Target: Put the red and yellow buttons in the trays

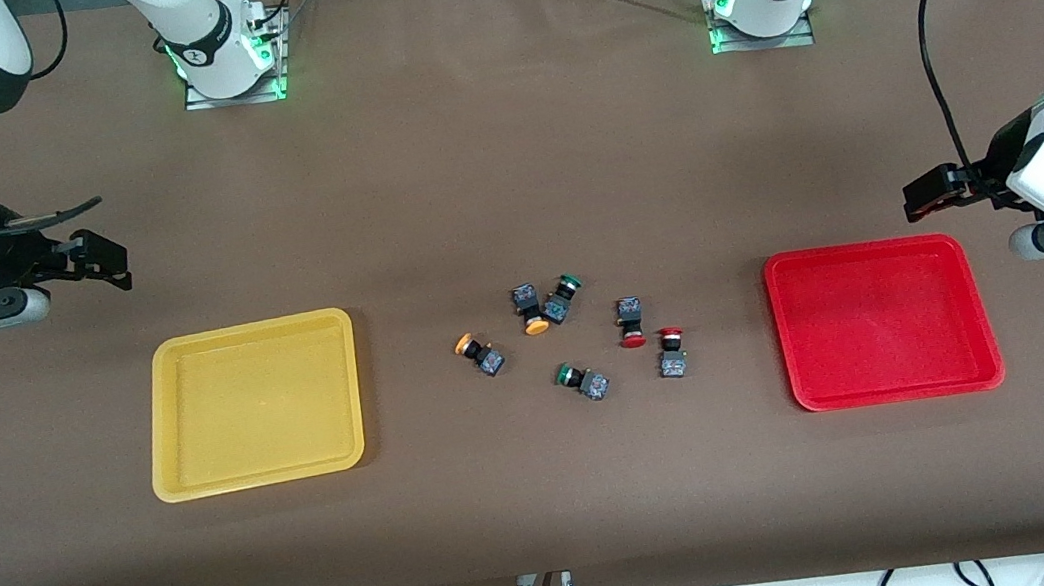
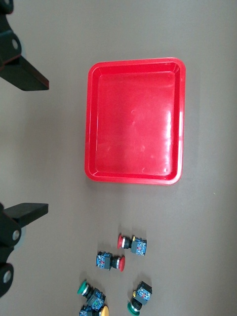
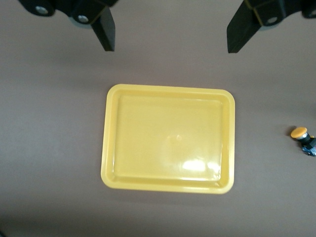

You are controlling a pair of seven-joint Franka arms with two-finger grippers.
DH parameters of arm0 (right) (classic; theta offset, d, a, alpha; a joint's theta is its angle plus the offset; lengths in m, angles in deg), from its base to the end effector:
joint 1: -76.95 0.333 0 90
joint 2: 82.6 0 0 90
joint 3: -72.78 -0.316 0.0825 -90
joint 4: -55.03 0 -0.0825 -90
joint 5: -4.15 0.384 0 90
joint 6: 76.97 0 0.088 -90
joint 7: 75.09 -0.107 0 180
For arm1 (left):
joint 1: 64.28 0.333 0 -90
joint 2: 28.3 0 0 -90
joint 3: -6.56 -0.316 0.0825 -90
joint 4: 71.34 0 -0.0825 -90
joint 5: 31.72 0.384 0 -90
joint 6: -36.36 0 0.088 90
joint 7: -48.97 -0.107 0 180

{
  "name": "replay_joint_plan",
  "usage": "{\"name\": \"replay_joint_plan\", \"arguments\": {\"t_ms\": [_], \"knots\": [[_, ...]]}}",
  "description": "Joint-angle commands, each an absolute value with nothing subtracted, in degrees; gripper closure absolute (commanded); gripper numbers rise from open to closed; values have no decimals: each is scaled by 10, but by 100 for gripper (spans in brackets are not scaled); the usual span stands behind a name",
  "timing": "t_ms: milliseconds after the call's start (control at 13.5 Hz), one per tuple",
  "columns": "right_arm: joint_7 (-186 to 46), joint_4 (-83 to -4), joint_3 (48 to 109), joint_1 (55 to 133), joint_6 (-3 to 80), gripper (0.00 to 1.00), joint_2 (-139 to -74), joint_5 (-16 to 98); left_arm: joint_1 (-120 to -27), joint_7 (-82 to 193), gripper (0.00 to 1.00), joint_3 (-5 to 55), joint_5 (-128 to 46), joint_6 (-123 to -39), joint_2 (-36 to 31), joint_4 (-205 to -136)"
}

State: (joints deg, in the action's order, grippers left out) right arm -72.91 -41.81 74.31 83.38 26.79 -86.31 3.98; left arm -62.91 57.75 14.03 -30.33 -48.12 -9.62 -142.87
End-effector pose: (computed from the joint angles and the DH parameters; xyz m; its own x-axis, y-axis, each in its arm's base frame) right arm 0.5871 0.0505 0.5519 0.9907 0.1240 0.0558 0.1238 -0.9923 0.0068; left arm 0.6380 -0.0509 0.5731 0.9937 0.0523 -0.0988 0.0528 -0.9986 0.0023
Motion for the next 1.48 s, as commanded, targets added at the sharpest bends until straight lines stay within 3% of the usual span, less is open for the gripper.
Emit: {"name": "replay_joint_plan", "arguments": {"t_ms": [0,1111,1407], "knots": [[-724,-383,739,841,263,0,-867,49,-630,574,0,139,-314,-474,-85,-1405],[-726,-358,723,851,206,0,-859,49,-637,575,0,142,-314,-475,-74,-1415],[-728,-353,705,853,200,0,-859,35,-674,609,0,144,-313,-522,-46,-1416]]}}
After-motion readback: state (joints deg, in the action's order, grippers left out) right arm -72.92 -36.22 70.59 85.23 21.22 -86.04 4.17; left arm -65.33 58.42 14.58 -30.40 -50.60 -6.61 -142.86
